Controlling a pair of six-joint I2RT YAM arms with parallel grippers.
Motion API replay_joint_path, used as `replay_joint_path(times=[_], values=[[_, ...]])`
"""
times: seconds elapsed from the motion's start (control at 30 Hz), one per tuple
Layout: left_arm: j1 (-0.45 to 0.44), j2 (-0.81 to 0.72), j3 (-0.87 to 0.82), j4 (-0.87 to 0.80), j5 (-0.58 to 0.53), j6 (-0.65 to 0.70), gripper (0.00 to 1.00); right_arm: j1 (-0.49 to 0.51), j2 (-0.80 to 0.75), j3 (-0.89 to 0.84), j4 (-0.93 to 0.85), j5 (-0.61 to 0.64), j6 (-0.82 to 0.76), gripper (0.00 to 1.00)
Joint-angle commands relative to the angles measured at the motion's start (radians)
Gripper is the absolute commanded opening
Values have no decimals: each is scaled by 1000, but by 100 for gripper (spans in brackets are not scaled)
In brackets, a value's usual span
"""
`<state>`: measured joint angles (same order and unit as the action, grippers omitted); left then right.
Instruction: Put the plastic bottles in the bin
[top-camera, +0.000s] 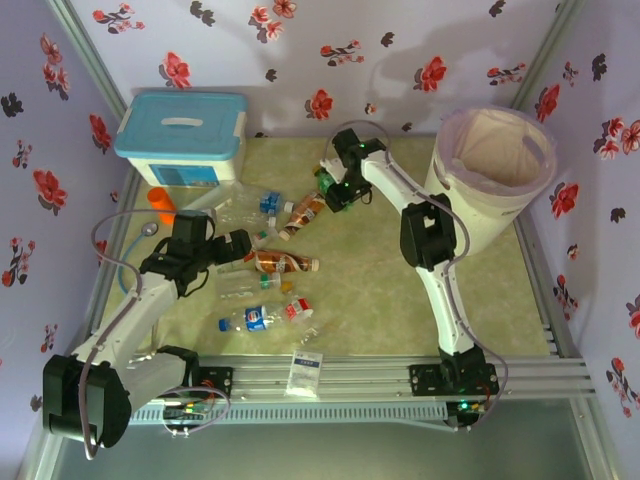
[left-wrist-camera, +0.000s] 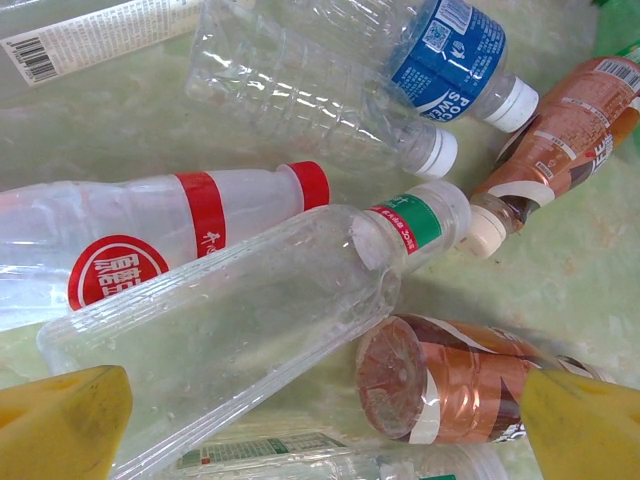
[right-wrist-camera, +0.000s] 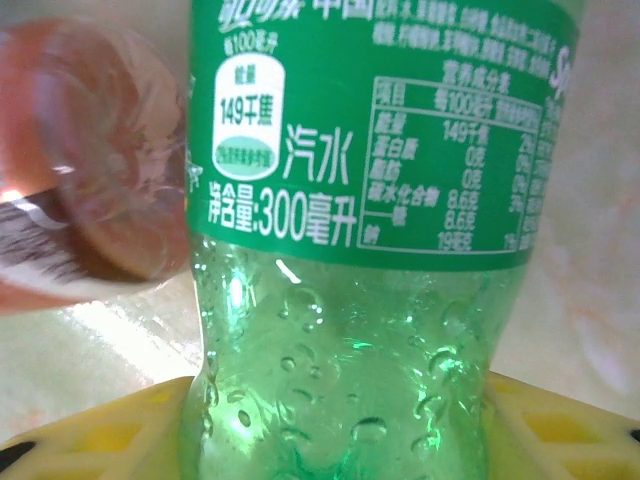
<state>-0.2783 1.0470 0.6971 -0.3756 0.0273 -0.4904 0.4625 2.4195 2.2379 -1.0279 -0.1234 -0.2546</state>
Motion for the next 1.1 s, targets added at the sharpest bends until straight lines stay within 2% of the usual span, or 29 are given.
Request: replay_joint_path(times=[0.0,0.13,0.4,0.5,0.6,0.8,0.97,1.07], values=[[8,-2,3,1,6,10,100,-6,-142,-10,-32,44,23,57],[7,3,6,3,6,12,100,3,-254,-3,-74,129,69,57],[10,51,28,13,8,18,100,14,-466,77,-199,431,149,55],[9,68,34,23,12,16,100,-7,-522,130,-247,528,185,54],[7,83,43,26,19,11,100,-46,-572,157,-281,565,215,54],[7,91,43,43,24,3,100,-186,-676,131,-285,574,276,54],[7,85,33,44,26,4,100,-367,-741,45,-268,465,320,54],[8,76,17,55,25,2,100,-443,-756,-15,-259,396,330,54]])
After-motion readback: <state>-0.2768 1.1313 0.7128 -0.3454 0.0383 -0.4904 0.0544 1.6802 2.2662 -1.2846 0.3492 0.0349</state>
